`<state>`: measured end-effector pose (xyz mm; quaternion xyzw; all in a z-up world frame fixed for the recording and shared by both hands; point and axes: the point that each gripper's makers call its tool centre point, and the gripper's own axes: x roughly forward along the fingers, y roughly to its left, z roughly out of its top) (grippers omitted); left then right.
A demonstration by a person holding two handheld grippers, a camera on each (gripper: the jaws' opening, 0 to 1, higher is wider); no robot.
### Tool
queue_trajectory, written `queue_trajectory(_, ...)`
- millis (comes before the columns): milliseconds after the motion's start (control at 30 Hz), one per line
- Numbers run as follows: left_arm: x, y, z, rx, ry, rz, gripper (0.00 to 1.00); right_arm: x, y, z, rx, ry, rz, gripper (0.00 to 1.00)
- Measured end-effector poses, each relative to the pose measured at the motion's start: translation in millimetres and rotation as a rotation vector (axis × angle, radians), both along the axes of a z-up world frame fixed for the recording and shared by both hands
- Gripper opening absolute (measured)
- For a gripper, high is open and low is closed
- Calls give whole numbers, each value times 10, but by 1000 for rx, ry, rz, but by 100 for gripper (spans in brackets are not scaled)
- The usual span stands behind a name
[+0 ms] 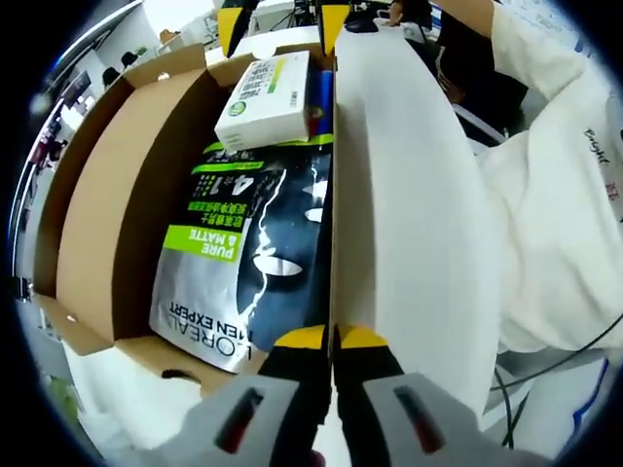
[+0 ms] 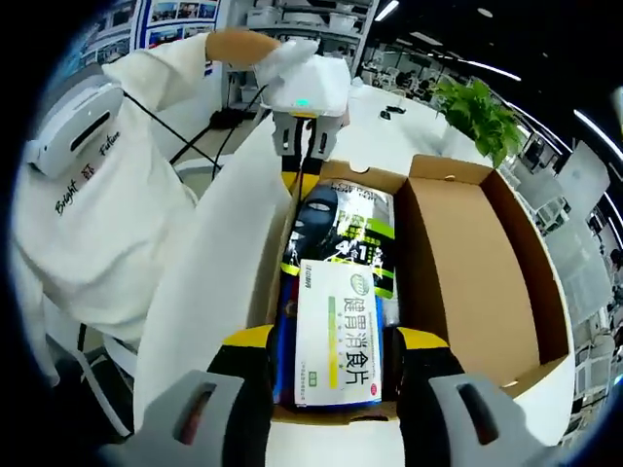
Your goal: Operate the shoe box by opening the lid, removing the specified soft item, and placing it in the target area until the item is outside and the box remains undamaged.
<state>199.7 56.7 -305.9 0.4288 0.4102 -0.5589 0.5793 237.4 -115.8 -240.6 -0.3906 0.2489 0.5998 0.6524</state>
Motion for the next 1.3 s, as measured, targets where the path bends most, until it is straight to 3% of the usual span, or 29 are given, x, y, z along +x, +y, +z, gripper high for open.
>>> queue_trajectory(233, -3, -6, -10, 33, 6, 30, 1, -32, 151, -55, 0, 91, 33, 55)
queue_trajectory(400, -43, 6, -15, 53, 1, 17, 1, 40, 215, -40, -68, 83, 33, 54)
queue_trajectory(567, -56, 5, -18, 51, 8, 36, 1, -37, 207, -180, -126, 104, 68, 54)
queue_trajectory(633, -91, 6, -23, 55, 4, 32, 1, 11, 146, -249, -173, 76, 58, 55)
queue_trajectory(733, -42, 4, -17, 56, 2, 29, 1, 10, 133, -261, -170, 94, 41, 54)
queue_trajectory(1300, -244, 2, -50, 47, 8, 39, 1, 21, 108, -379, -221, 121, 21, 46)
